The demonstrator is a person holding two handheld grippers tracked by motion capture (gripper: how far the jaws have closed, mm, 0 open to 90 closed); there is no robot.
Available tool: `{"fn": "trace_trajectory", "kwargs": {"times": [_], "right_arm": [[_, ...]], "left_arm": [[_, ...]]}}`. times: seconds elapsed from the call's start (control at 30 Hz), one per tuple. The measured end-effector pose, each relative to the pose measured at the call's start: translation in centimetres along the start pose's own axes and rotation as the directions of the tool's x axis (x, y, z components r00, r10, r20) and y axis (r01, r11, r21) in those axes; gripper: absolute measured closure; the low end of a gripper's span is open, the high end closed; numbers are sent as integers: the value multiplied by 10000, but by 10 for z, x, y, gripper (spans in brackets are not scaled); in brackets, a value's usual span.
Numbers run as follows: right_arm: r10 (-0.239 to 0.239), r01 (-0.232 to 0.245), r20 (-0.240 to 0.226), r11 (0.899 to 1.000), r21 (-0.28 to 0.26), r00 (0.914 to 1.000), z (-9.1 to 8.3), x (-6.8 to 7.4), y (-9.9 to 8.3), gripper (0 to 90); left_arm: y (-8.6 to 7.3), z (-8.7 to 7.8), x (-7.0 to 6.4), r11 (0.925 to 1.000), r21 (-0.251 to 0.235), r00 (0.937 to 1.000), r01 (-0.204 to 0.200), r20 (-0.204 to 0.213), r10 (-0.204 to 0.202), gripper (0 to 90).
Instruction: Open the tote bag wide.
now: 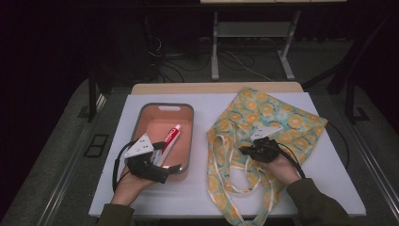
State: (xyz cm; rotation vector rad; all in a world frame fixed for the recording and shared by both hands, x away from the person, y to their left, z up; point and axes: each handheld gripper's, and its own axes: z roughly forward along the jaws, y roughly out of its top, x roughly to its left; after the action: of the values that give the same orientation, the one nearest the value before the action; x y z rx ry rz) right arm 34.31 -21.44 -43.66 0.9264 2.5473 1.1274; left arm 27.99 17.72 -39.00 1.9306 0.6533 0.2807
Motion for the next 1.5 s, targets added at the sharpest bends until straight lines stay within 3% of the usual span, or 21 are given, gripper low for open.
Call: {"fn": "trace_trajectory", "kwargs": {"times": [0.03,0.13,0.2,0.23,0.27,0.4,0.43,0.53,0.6,0.7,0.9,1.0,1.03,1.07,1.1,1.13,1.17,1.2,1.23,1.43,1.5], "right_arm": [[0,0,0,10000,0,10000,0,0,0,894],[26,-25,-366,10000,47,9993,-6,2,0,639],[90,-88,-639,10000,32,9979,-18,2,-1,528],[90,-88,-639,10000,32,9979,-18,2,-1,528],[6,-15,-553,9999,-168,9985,-38,4,-5,449],[79,-112,-674,9988,-485,9977,-61,4,-13,387],[19,-45,-669,9992,-389,9978,-74,7,-25,355],[-106,103,-757,9999,-46,9971,-84,11,-46,306],[-150,154,-823,9999,51,9965,-86,13,-51,290],[-357,418,-1175,9979,498,9924,-85,24,-77,223],[-725,864,-1567,9927,837,9850,-73,36,-81,194],[-1243,1409,-1431,9837,1118,9819,-66,41,-84,253],[-1456,1592,-1217,9810,1106,9818,-67,43,-83,424],[-1456,1592,-1217,9810,1106,9818,-67,43,-83,424],[-1494,1622,-1253,9818,987,9808,-68,43,-83,592],[-1494,1622,-1253,9818,987,9808,-68,43,-83,592],[-1491,1620,-1279,9820,969,9805,-68,43,-83,667],[-1388,1532,-1415,9835,965,9802,-68,44,-82,830],[-1392,1535,-1413,9834,965,9801,-67,44,-81,881],[-1138,1275,-1425,9876,912,9832,-64,42,-77,898],[-987,1088,-1514,9923,599,9835,-57,45,-67,898]], "left_arm": [[0,0,0,10000,1,10000,9,2,-9,12],[0,0,0,10000,-22,10000,22,28,-22,12],[0,0,0,10000,-24,10000,27,32,-27,12],[0,0,0,10000,-32,10000,40,38,-39,12],[0,0,0,10000,-26,10000,32,33,-32,12],[0,0,0,10000,-22,10000,19,9,-19,12],[0,0,0,10000,-25,10000,22,11,-22,12],[0,0,0,10000,-23,10000,22,-1,-22,12],[0,0,0,10000,-12,10000,9,-6,-9,12],[0,0,0,10000,-3,10000,3,-13,-3,12],[0,0,0,10000,13,10000,2,-14,-2,12],[0,0,0,10000,-3,10000,11,-5,-11,13],[0,0,0,10000,-7,10000,22,-7,-22,13],[0,0,0,10000,-11,10000,27,-13,-27,13],[0,0,0,10000,-10,10000,24,-12,-24,13],[0,0,0,10000,-7,10000,13,-11,-13,13],[0,0,0,10000,-1,10000,18,-21,-18,13],[0,0,0,10000,-13,10000,24,-23,-24,14],[0,0,0,10000,0,10000,16,-28,-16,14],[0,0,0,10000,-17,10000,46,-47,-47,14],[0,0,0,10000,1,10000,30,-44,-30,14]]}}
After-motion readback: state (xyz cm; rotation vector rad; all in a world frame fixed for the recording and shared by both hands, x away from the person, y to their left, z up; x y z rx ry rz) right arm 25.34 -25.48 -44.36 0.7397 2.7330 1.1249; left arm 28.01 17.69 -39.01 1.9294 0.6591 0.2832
